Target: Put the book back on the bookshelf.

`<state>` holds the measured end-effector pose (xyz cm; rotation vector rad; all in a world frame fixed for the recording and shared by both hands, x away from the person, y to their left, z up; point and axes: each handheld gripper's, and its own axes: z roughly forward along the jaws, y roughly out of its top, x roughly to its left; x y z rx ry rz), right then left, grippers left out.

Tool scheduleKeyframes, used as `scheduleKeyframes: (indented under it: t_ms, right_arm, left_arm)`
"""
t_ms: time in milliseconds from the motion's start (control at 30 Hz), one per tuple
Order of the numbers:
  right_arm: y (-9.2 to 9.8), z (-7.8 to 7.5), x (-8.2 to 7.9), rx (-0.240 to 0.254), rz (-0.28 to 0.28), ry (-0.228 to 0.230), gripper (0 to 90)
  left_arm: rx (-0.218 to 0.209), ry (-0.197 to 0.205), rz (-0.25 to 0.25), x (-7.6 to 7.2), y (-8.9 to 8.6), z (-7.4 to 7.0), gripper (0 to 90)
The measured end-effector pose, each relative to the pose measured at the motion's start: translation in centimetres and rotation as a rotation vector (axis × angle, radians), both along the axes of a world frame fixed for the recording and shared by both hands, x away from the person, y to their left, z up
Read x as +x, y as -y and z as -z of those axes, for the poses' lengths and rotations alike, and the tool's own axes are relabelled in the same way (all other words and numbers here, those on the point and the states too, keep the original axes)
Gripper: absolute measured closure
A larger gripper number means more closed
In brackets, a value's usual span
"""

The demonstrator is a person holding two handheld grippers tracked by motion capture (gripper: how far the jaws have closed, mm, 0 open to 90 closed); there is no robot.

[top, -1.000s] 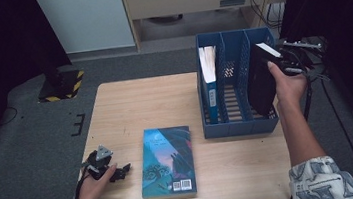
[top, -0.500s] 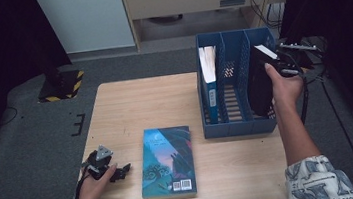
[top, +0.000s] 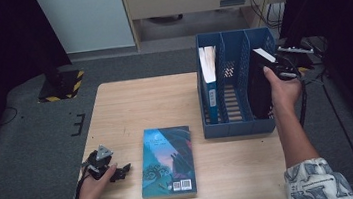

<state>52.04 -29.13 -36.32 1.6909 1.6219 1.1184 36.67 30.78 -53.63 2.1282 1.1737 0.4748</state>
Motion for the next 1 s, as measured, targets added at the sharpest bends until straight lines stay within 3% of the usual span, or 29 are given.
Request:
scheduleKeyframes:
  t_ms: [700,1000]
  right_arm:
    - [0.2,1.2,-0.3,0.012,0.005,-0.022,53.1]
    - [0.9,1.2,-0.9,0.027,0.011,-0.069,52.8]
  left_arm:
    - [0.002,-0.001,0.003,0.0,0.0,0.0,0.0]
    - [0.003,-0.003,0.005,0.0,0.1,0.0,0.0]
